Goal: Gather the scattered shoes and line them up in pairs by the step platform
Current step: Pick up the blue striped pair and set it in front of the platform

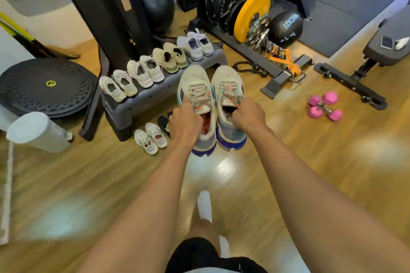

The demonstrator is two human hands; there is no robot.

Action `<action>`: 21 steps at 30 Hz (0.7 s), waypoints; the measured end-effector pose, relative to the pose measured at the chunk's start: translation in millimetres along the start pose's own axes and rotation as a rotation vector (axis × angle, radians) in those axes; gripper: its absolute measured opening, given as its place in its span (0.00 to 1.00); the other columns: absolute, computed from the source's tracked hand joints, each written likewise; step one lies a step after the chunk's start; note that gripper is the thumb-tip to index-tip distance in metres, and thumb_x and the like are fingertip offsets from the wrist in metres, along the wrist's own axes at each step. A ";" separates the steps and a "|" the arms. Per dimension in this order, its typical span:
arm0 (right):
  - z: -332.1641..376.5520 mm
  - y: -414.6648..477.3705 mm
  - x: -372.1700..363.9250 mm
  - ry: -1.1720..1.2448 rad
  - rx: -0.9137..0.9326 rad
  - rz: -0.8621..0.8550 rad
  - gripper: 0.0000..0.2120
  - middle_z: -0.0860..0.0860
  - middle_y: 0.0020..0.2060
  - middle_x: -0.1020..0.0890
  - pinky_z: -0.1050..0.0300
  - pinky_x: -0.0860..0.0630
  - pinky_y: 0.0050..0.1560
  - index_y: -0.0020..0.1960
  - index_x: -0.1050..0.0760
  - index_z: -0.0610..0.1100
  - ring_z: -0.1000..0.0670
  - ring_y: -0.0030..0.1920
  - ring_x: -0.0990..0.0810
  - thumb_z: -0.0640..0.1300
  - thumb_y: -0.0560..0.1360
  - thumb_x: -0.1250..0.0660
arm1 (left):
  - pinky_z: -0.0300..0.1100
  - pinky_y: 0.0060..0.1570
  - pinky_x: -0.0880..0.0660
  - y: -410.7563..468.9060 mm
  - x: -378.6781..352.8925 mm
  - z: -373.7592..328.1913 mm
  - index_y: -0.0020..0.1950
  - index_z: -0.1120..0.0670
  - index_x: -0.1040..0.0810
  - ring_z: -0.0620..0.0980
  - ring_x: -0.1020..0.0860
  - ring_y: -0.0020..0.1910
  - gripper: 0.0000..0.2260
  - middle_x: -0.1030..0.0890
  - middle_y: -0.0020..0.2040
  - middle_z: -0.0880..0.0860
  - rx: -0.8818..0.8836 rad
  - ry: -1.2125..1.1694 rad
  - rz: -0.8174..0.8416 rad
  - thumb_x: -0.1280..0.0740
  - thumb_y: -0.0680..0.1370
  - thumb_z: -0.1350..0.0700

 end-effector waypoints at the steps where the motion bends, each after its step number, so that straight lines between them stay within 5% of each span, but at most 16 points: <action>1: 4.8 21.9 -3.8 -0.012 0.003 0.010 0.14 0.39 0.56 0.21 0.55 0.34 0.41 0.60 0.27 0.38 0.38 0.55 0.24 0.40 0.75 0.37 | 0.51 0.47 0.25 20.0 -8.5 -1.3 0.71 0.53 0.32 0.59 0.22 0.54 0.21 0.20 0.57 0.58 0.019 0.002 0.017 0.37 0.77 0.58; 12: 63.8 249.6 -55.9 -0.096 0.089 0.068 0.13 0.40 0.52 0.19 0.55 0.32 0.42 0.58 0.25 0.42 0.38 0.54 0.22 0.40 0.73 0.35 | 0.54 0.51 0.22 221.3 -99.8 -6.8 0.73 0.51 0.33 0.60 0.22 0.54 0.23 0.20 0.57 0.59 0.172 0.010 0.072 0.36 0.77 0.59; 21: 72.1 404.3 -117.2 -0.278 0.403 0.163 0.23 0.41 0.51 0.19 0.49 0.25 0.49 0.68 0.32 0.47 0.40 0.52 0.22 0.40 0.75 0.35 | 0.54 0.52 0.25 320.9 -207.9 -21.9 0.73 0.50 0.33 0.62 0.23 0.56 0.25 0.23 0.58 0.60 0.181 0.152 0.128 0.38 0.77 0.63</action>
Point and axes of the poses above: each hand's wrist, its own y-axis towards the middle knuckle, its own x-axis out of the back of the hand, z = x × y, the point moved 6 cm from there along y, towards the middle knuckle
